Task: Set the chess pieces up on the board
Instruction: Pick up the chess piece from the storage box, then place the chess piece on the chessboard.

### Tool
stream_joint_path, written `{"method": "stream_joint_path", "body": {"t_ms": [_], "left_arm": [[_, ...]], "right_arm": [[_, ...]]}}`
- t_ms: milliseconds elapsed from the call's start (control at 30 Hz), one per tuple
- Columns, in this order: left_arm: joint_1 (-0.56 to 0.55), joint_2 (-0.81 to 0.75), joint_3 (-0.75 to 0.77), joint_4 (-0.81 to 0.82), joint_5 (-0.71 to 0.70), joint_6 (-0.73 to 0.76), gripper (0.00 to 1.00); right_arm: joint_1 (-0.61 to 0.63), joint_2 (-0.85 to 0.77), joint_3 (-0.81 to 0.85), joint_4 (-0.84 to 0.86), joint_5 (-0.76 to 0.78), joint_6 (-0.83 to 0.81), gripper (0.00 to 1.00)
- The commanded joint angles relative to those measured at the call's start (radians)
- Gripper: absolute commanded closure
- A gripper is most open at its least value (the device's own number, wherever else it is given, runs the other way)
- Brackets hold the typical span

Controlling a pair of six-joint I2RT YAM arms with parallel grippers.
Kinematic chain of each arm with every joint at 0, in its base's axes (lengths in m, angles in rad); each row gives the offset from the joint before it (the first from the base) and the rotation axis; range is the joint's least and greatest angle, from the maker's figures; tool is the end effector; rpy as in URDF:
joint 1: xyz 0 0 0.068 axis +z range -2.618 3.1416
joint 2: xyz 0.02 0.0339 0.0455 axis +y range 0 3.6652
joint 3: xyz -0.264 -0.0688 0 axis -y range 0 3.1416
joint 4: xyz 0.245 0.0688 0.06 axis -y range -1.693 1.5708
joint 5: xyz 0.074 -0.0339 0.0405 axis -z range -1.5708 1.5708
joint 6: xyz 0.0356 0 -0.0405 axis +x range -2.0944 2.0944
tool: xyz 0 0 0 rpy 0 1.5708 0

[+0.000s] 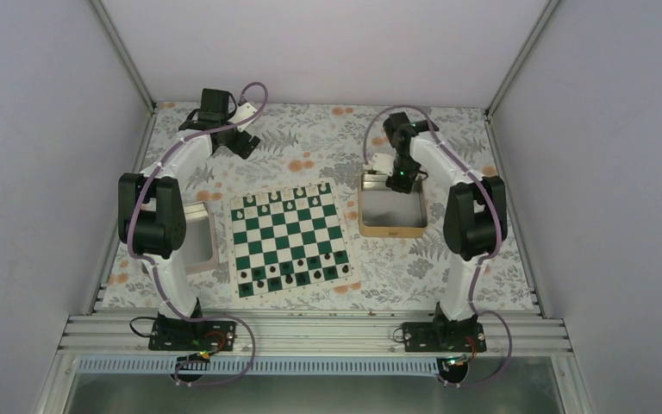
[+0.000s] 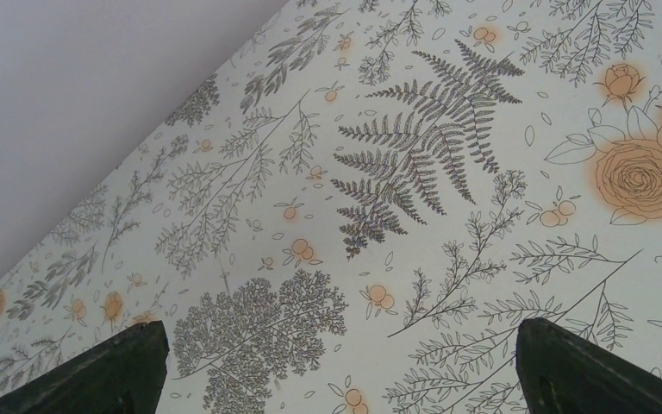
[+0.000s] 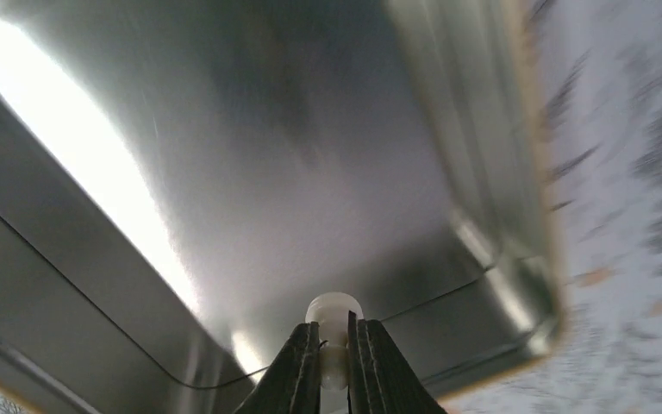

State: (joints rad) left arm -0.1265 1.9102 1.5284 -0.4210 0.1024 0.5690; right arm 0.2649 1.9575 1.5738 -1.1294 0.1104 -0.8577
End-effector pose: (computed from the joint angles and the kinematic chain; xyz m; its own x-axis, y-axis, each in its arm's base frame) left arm 0.4297 -0.0583 0.2481 -0.4956 0.6033 -0.6249 0.5495 0.7749 0.3124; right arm 0.3634 0.0945 0.2127 -0.4381 -0.8978 0.0455 -0.8950 0.4309 -0.1156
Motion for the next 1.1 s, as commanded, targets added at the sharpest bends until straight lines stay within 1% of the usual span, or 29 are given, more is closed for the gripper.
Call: {"method": "stream_joint_path", "body": {"t_ms": [0,167,367,633,900,1067], "left_arm": [[-0.003,-0.008,0.019,0.005,0.015,0.013,0.00],[-0.003,-0.012,0.012,0.010,0.013,0.014,0.00],[0.002,-0.024,0.006,0.015,0.004,0.018,0.00],[0.011,-0.024,0.003,0.022,-0.001,0.017,0.00],[0.011,-0.024,0.000,0.023,-0.002,0.016,0.00],[0.014,-0.029,-0.005,0.027,-0.003,0.016,0.00]], "right_arm": [[0.096,-0.006,0.170,-0.102,0.060,0.016,0.92],[0.227,0.108,0.376,-0.145,0.062,0.000,0.92],[0.337,0.234,0.508,-0.154,0.053,-0.030,0.92],[0.416,0.329,0.486,-0.095,-0.017,-0.040,0.92],[0.418,0.364,0.460,-0.017,-0.054,-0.060,0.91],[0.412,0.388,0.463,-0.001,-0.065,-0.068,0.91]]}}
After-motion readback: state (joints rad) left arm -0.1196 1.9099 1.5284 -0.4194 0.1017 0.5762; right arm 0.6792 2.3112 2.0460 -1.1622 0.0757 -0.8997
